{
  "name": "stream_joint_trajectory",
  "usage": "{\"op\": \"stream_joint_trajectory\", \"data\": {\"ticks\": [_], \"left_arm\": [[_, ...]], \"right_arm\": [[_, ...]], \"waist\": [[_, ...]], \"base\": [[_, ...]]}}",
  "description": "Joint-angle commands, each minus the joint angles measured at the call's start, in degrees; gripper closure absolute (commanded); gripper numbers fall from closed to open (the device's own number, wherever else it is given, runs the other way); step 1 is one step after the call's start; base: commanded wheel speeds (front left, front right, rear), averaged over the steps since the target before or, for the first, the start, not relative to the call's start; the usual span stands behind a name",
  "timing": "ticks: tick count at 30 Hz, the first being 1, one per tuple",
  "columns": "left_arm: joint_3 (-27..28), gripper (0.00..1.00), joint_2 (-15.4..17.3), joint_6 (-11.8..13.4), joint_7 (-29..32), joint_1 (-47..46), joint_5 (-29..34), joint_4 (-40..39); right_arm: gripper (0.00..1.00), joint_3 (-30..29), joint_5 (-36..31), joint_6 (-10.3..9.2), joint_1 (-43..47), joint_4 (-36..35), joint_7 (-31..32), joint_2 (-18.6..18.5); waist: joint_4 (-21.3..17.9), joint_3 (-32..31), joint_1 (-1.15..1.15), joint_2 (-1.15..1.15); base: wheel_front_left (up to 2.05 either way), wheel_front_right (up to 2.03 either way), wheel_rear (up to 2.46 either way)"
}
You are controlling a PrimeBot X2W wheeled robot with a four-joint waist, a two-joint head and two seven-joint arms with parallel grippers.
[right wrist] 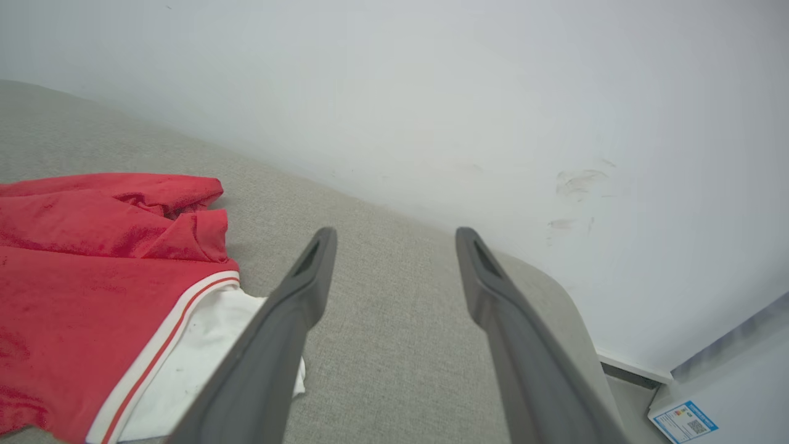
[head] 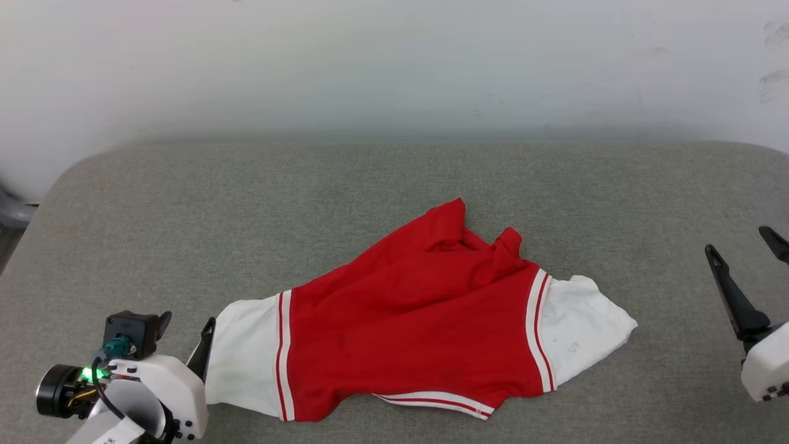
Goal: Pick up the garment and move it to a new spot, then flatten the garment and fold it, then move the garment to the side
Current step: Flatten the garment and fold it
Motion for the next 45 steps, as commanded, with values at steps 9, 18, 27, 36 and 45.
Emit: {"op": "stream_joint_trajectory", "data": {"ticks": [9,18,27,36,45], "left_arm": [[1.5,0.00,-2.0,7.6,-8.9,1.1,5.3,-7.9],[3.6,0.00,-4.3,11.3,-10.9,2.4,8.9,-13.0],[5.9,0.00,-7.2,10.8,-11.1,0.6,13.1,-16.3],[9.0,0.00,-9.7,9.0,-11.1,0.7,15.7,-16.1],[12.0,0.00,-8.8,6.6,-11.1,1.5,16.5,-13.7]], "right_arm": [[0.00,14.5,17.7,-0.06,-10.4,-1.6,22.6,-15.4],[0.00,25.6,27.1,-0.06,-17.8,4.6,39.1,-19.2],[0.00,32.1,27.0,-0.06,-23.8,14.8,39.7,-16.7],[0.00,40.7,29.6,0.07,-20.8,21.2,35.9,-13.4],[1.00,37.6,30.4,-0.08,-21.0,21.1,22.6,-16.5]], "waist": [[3.1,3.2,0.00,0.00],[5.3,7.6,0.00,0.00],[7.4,12.6,0.00,0.00],[7.4,14.1,0.00,0.00],[5.3,10.3,0.00,0.00]], "base": [[0.00,0.00,0.00],[0.00,0.00,0.00],[0.00,0.00,0.00],[0.00,0.00,0.00],[0.00,0.00,0.00]]}}
